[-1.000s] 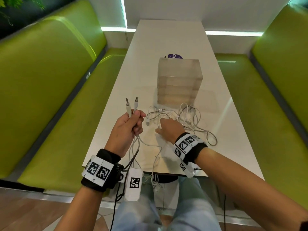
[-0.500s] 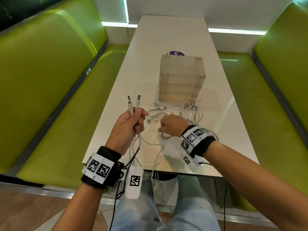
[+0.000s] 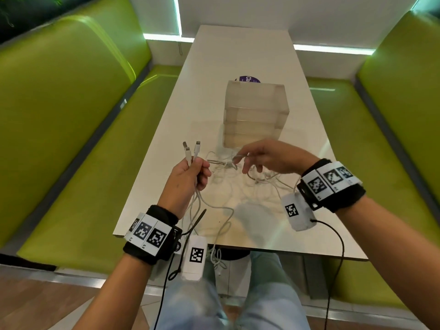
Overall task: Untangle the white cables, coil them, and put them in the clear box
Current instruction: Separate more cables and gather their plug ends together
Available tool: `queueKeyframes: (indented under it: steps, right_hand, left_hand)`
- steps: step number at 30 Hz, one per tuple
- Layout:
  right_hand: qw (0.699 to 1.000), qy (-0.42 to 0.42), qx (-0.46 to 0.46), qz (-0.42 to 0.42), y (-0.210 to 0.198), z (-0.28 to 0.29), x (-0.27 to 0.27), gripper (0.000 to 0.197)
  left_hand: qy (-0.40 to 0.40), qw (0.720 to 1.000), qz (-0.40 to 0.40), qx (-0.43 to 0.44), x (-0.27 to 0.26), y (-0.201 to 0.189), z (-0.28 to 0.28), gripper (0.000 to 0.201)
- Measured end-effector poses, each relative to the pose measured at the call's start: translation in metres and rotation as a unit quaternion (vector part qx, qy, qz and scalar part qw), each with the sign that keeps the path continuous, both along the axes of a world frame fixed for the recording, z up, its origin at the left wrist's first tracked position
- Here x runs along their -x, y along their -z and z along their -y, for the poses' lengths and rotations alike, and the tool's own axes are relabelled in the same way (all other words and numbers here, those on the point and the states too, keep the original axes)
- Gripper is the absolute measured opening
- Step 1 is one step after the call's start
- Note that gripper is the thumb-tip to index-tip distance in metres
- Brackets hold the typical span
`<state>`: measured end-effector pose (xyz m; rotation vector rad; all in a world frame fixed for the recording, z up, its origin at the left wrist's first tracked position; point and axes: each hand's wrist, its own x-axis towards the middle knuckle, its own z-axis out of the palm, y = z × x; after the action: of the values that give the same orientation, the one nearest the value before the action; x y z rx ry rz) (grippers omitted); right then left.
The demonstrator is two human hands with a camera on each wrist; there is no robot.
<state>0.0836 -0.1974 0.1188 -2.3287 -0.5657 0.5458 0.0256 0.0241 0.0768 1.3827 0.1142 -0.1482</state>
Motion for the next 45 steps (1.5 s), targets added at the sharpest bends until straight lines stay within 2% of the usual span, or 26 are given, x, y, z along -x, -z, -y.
queueKeyframes:
  steps: [3, 7, 9, 11, 13, 16, 18, 20, 23, 25, 26, 28, 30, 32, 34, 36, 38, 41, 43, 45]
  right_hand:
    - [0.996, -0.003, -0.081, -0.026, -0.015, 0.009, 0.004, 0.022]
    - [0.984, -0.007, -0.169, -0.058, -0.017, 0.011, 0.013, 0.021]
    - [0.992, -0.004, -0.119, -0.044, -0.011, 0.012, 0.012, 0.019]
    - [1.0, 0.017, -0.011, 0.006, -0.003, 0.015, 0.008, 0.017]
    - [0.994, 0.093, 0.027, 0.054, 0.007, 0.017, 0.004, 0.017]
    - [0.965, 0.239, -0.044, 0.101, 0.02, 0.017, 0.0, 0.017]
    - [0.948, 0.297, -0.054, 0.097, 0.023, 0.018, 0.001, 0.022]
    - [0.965, 0.261, -0.001, 0.028, 0.023, 0.018, 0.009, 0.032]
    - [0.986, 0.122, 0.067, -0.096, 0.029, 0.014, 0.026, 0.036]
    - [0.973, 0.004, 0.095, -0.209, 0.042, 0.008, 0.037, 0.028]
    - [0.964, -0.042, 0.109, -0.238, 0.052, 0.005, 0.041, 0.027]
    - [0.966, -0.074, 0.115, -0.221, 0.069, -0.004, 0.046, 0.039]
    - [0.978, -0.054, 0.103, -0.172, 0.076, -0.016, 0.047, 0.045]
    - [0.973, -0.058, 0.141, -0.174, 0.072, -0.026, 0.046, 0.031]
    - [0.934, -0.119, 0.249, -0.227, 0.058, -0.031, 0.046, 0.03]
    - [0.905, -0.17, 0.286, -0.264, 0.045, -0.036, 0.046, 0.034]
    - [0.927, -0.163, 0.207, -0.266, 0.035, -0.041, 0.043, 0.031]
    - [0.977, -0.095, 0.091, -0.166, 0.027, -0.054, 0.033, 0.02]
    - [0.99, -0.07, 0.079, -0.091, 0.031, -0.065, 0.025, 0.018]
    - [0.991, -0.073, 0.096, -0.056, 0.041, -0.077, 0.017, 0.023]
  left_hand:
    - [-0.004, 0.999, -0.027, 0.024, -0.004, -0.001, 0.01, 0.031]
    - [0.03, 0.995, -0.064, 0.067, -0.009, -0.002, 0.026, 0.031]
    - [0.026, 0.996, -0.06, 0.059, -0.011, -0.003, 0.028, 0.029]
    - [0.002, 0.998, -0.048, 0.045, -0.013, -0.003, 0.022, 0.029]
    - [-0.014, 0.998, -0.04, 0.038, -0.015, -0.001, 0.012, 0.03]
    - [-0.02, 0.999, -0.04, 0.024, -0.013, 0.001, -0.002, 0.03]
    - [-0.02, 0.999, -0.04, 0.021, -0.01, 0.002, -0.008, 0.031]
    - [-0.02, 0.999, -0.038, 0.02, -0.007, 0.002, -0.011, 0.03]
    - [-0.019, 0.999, -0.037, 0.014, -0.003, 0.003, -0.013, 0.03]
    - [-0.018, 0.999, -0.035, 0.014, -0.002, 0.004, -0.014, 0.03]
    - [-0.016, 0.999, -0.035, 0.016, -0.001, 0.004, -0.014, 0.03]
    - [-0.014, 0.999, -0.035, 0.018, 0.0, 0.004, -0.013, 0.03]
    - [-0.016, 0.999, -0.036, 0.019, 0.002, 0.003, -0.013, 0.031]
    - [-0.018, 0.999, -0.034, 0.017, 0.004, 0.002, -0.016, 0.031]
    - [-0.023, 0.999, -0.032, 0.016, 0.006, 0.001, -0.021, 0.03]
    - [-0.03, 0.999, -0.031, 0.017, 0.008, 0.001, -0.027, 0.03]
    - [-0.034, 0.999, -0.032, 0.016, 0.01, 0.001, -0.031, 0.031]
    - [-0.034, 0.999, -0.035, 0.01, 0.014, 0.003, -0.034, 0.031]
    - [-0.033, 0.999, -0.038, 0.01, 0.016, 0.003, -0.033, 0.032]
    - [-0.033, 0.999, -0.038, 0.013, 0.018, 0.003, -0.033, 0.033]
